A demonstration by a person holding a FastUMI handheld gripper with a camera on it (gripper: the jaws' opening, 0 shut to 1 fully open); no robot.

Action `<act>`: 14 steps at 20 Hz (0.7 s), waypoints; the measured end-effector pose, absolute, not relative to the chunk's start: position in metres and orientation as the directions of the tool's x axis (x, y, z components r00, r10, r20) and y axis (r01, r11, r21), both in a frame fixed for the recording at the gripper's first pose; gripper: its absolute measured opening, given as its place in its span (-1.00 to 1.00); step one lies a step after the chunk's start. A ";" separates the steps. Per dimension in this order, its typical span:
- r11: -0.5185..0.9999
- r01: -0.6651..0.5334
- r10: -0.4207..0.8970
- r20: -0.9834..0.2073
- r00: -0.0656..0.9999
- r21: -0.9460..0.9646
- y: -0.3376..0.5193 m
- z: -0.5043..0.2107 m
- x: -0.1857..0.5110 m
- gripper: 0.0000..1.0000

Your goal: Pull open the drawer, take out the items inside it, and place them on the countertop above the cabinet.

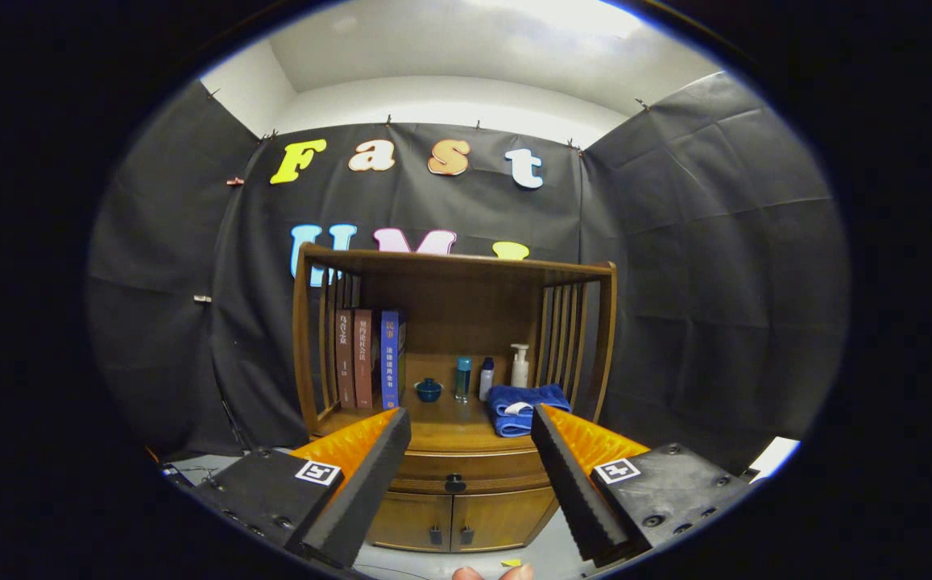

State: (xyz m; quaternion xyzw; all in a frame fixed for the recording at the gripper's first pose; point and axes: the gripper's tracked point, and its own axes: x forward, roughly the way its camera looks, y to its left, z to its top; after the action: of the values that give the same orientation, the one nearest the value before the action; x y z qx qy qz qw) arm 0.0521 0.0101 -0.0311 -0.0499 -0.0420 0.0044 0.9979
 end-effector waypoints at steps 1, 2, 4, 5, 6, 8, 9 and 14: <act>0.995 -0.007 0.015 0.082 0.997 -0.100 0.011 -0.040 0.061 0.97; 0.995 -0.004 0.012 0.081 0.997 -0.100 0.010 -0.049 0.071 0.97; 0.995 0.007 0.001 0.078 0.997 -0.104 0.004 -0.070 0.090 0.97; 0.994 0.007 0.001 0.076 0.997 -0.106 0.004 -0.079 0.099 0.97; 0.994 0.009 -0.001 0.074 0.997 -0.106 0.001 -0.091 0.107 0.97; 0.993 0.024 -0.016 0.068 0.998 -0.116 -0.005 -0.116 0.126 0.97; 0.992 0.028 -0.020 0.063 0.998 -0.121 -0.007 -0.130 0.135 0.97; 0.995 -0.017 0.016 -0.005 1.000 -0.099 -0.004 -0.209 0.175 0.97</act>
State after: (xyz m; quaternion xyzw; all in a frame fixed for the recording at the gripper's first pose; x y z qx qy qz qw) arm 0.1751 -0.0036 -0.2087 -0.0496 0.0023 0.0083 0.9987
